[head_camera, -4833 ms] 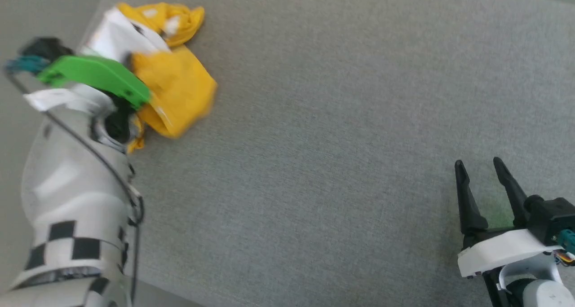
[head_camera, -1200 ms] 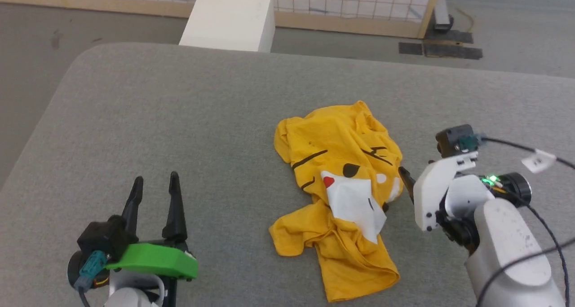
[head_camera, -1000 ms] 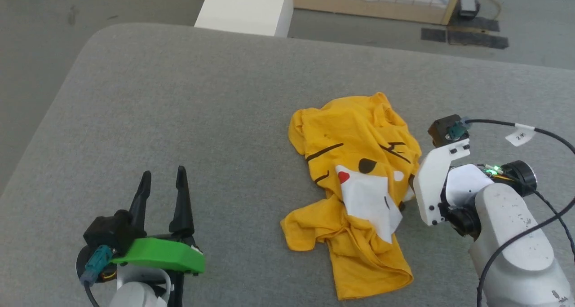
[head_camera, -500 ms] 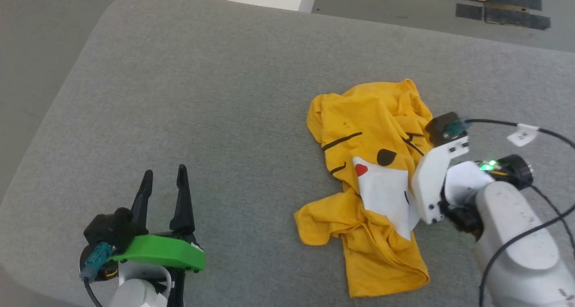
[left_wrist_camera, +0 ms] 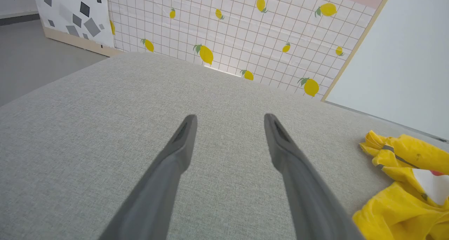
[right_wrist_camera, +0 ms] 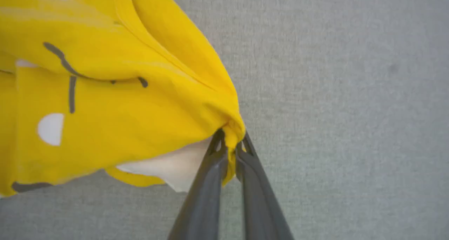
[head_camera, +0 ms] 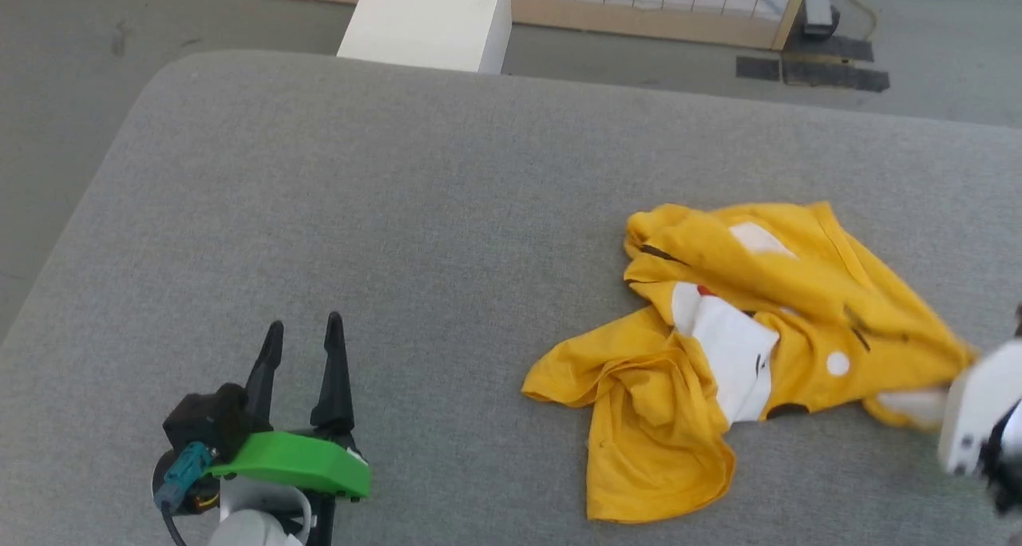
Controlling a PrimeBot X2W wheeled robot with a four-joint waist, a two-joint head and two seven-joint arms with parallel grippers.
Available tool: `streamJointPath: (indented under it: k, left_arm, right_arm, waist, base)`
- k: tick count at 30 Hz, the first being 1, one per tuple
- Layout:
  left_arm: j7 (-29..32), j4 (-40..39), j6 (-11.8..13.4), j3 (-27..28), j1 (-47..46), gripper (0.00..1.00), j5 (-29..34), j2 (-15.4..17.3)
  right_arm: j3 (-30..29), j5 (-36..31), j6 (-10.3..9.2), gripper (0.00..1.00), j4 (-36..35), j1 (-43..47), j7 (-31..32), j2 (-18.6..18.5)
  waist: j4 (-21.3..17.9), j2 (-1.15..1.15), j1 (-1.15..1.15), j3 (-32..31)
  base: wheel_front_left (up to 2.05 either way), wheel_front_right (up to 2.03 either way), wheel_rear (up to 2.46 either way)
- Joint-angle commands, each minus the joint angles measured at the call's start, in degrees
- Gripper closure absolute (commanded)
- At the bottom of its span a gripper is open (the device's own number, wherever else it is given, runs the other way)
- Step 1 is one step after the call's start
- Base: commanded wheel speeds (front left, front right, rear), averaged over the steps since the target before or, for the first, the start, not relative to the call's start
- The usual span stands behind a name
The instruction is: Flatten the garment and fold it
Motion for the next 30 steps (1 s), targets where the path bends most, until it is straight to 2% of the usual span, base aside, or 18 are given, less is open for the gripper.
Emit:
streamJointPath:
  k: [1,2,3,4,12,15,19,25,30]
  left_arm:
    - [-0.3,0.2,-0.3,0.3,0.8,0.0,-0.3,-0.3]
    - [-0.3,0.4,-0.3,0.4,1.0,0.0,-0.4,-0.3]
    - [-0.3,0.6,-0.3,0.5,1.3,0.0,-0.5,-0.2]
    - [-0.3,0.9,-0.4,0.5,1.5,0.0,-0.6,-0.2]
    - [0.7,0.8,-0.4,0.3,1.7,0.0,-2.3,-0.3]
    - [1.8,0.4,-0.5,-0.2,0.8,0.0,-3.8,-0.6]
    - [5.2,0.2,-1.0,-1.7,-3.5,0.0,-5.3,-0.9]
    - [18.2,4.8,-0.9,-5.9,-19.3,0.0,-8.2,-1.3]
    - [32.7,13.1,-0.6,-11.2,-34.9,0.0,-12.3,-1.7]
  right_arm:
    - [-0.8,-0.2,-0.09,1.0,-0.5,1.7,1.1,2.1]
    - [-1.5,-0.3,-0.09,0.9,-1.3,2.5,0.7,3.2]
    - [-1.9,-0.3,-0.09,0.52,-2.1,2.9,-0.3,3.9]
    - [-2.4,0.3,-0.09,0.0,-2.9,3.1,-1.8,5.0]
    - [-9.2,5.7,-0.09,0.0,-12.3,3.7,-21.9,9.5]
    - [-9.9,6.6,-0.09,0.0,-14.0,5.6,-26.3,9.8]
    - [-8.0,10.0,-0.09,0.0,-13.9,7.3,-29.4,9.9]
    - [-4.0,12.1,-0.09,0.0,-13.2,7.2,-30.7,9.9]
    - [-1.3,13.7,-0.09,0.0,-11.9,5.2,-32.2,9.9]
  waist:
    - [-0.5,0.0,0.0,-0.9]
    - [-0.6,0.0,0.0,-1.1]
    - [-0.7,0.0,0.0,-1.2]
    - [-0.7,0.0,0.0,-1.5]
    - [-1.1,0.0,0.0,-3.7]
    - [-1.8,0.0,0.0,-4.0]
    - [-4.1,0.0,0.0,-3.2]
    - [-8.4,0.0,0.0,0.5]
    - [-13.1,0.0,0.0,5.3]
  base:
    - [0.0,0.0,0.0]
    - [0.0,0.0,0.0]
    - [0.0,0.0,0.0]
    - [0.0,0.0,0.0]
    - [0.0,0.0,0.0]
    - [0.0,0.0,0.0]
    - [0.0,0.0,0.0]
    - [0.0,0.0,0.0]
    - [0.0,0.0,0.0]
